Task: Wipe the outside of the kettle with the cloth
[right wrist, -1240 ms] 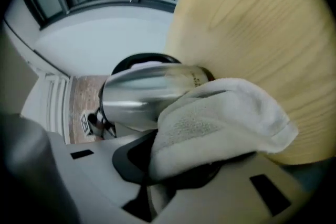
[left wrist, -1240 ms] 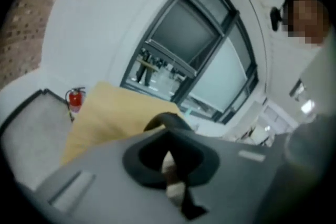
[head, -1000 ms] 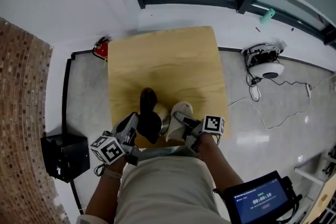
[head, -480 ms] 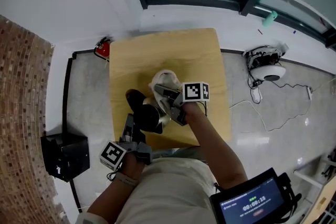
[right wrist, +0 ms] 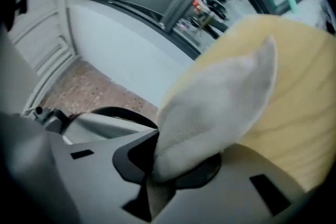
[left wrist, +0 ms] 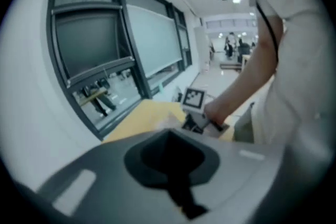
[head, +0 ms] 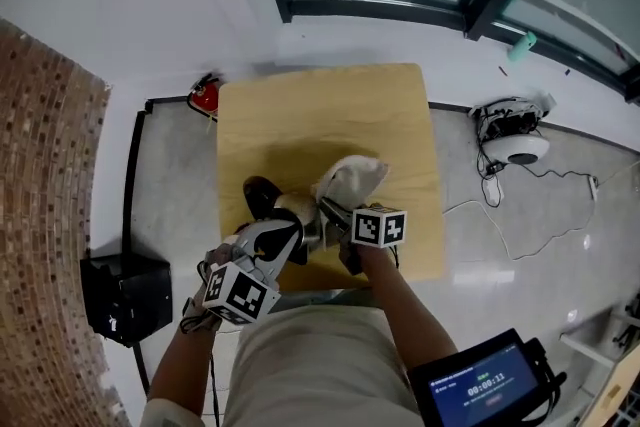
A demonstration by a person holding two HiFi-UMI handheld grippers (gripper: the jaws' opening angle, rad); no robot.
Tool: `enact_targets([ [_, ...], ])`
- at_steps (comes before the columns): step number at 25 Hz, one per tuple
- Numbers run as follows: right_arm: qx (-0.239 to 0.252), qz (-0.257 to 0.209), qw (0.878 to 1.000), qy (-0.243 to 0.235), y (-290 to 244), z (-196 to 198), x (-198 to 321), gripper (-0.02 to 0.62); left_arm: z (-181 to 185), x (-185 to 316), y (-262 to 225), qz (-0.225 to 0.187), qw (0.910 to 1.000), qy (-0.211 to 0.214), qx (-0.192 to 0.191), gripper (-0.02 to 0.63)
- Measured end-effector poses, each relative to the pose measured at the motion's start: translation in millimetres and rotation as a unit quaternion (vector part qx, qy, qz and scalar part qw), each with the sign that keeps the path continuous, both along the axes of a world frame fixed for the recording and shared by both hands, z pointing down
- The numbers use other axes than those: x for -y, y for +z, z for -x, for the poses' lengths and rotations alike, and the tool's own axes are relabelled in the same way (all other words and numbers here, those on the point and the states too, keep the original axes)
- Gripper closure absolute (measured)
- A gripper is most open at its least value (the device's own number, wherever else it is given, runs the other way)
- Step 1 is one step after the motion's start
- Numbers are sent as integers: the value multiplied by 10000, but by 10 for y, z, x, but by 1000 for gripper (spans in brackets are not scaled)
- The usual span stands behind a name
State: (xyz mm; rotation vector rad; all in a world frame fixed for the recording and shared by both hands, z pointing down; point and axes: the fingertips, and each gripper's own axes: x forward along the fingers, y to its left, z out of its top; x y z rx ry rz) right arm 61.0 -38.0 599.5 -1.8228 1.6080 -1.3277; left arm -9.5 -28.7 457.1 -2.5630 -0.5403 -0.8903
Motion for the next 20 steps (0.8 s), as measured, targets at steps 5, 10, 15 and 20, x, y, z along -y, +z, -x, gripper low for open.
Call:
enact_targets([
  [5,-562,-1940,9787,-376,-1300,240,190,508,-30,-52,-45,344,9993,-110,-82,607],
  [10,559,-214,9982,74,100,-61,242,508,-2,-39,-27,278,9994,-116,-157,609],
  [15,-587,-1712,9823,-481,-1200,268,342,509,-7,-6,-10,169,9995,-112,-250,609],
  [20,997,-525,9931,326,-112,-10,174,511,-19,-12,-12,189,9993,-148,-293,609],
])
